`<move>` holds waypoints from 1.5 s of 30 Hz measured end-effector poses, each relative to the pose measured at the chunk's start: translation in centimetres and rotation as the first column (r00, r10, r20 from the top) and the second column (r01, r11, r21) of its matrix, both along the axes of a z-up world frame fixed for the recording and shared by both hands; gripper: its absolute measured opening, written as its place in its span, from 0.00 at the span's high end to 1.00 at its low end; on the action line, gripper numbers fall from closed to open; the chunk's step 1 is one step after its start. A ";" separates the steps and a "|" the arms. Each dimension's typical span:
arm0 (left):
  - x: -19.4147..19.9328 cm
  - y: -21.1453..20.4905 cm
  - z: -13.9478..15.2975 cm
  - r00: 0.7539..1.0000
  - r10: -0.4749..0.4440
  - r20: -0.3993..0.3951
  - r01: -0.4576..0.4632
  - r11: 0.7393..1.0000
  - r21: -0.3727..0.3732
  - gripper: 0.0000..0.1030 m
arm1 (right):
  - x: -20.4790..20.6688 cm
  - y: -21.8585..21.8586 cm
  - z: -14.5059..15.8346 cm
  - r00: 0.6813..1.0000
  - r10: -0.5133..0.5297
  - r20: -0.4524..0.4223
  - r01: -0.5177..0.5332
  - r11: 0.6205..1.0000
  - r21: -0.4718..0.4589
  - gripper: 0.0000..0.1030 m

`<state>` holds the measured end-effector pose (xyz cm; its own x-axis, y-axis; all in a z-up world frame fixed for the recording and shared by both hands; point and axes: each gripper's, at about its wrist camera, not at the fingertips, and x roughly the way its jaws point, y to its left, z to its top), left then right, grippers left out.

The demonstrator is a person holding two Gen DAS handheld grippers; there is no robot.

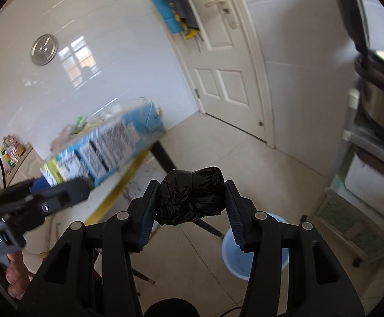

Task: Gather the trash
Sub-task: 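Carry both items to the blue bin and open both tools to drop them, then grasp the bread bun with the left tool while the right tool grasps the brown lump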

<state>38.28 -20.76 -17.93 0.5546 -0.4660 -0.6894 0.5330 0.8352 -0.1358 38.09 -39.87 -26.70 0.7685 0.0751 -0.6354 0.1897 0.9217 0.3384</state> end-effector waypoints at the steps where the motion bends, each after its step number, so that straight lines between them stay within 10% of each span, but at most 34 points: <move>1: 1.1 -1.0 -0.1 1.000 -0.013 -0.001 0.013 1.000 0.009 0.57 | 0.1 -0.5 -0.5 1.000 -0.009 -0.008 0.009 1.000 0.006 0.54; 9: 9.7 -9.0 -4.1 0.992 -0.071 -0.109 0.078 0.995 0.068 0.57 | 1.4 -5.2 -3.4 0.991 -0.106 -0.076 0.109 0.993 0.039 0.21; 22: 16.1 -16.7 -11.4 0.969 -0.085 -0.234 0.130 0.974 0.185 0.57 | -2.7 -9.6 -1.5 0.929 -0.325 -0.178 0.298 0.941 -0.162 0.11; 28: 17.4 -19.5 -12.3 0.976 -0.089 -0.199 0.133 0.966 0.221 0.36 | -4.7 -9.7 0.5 0.921 -0.360 -0.150 0.342 0.930 -0.132 0.11; 36: 16.0 -19.2 -5.2 0.990 -0.116 -0.073 0.127 0.978 0.164 0.36 | -5.6 -7.4 3.8 0.935 -0.345 -0.082 0.328 0.930 -0.166 0.05; 45: 13.8 -10.7 11.2 0.965 0.009 0.262 -0.050 0.987 0.153 0.16 | -6.1 -1.4 4.1 0.962 -0.273 0.029 0.274 0.947 -0.170 0.01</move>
<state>52.07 -31.48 -6.71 0.7361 -0.3441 -0.5829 0.5071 0.8507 0.1382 31.99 -41.22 -22.61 0.7476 -0.2475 -0.6163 0.4412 0.8787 0.1824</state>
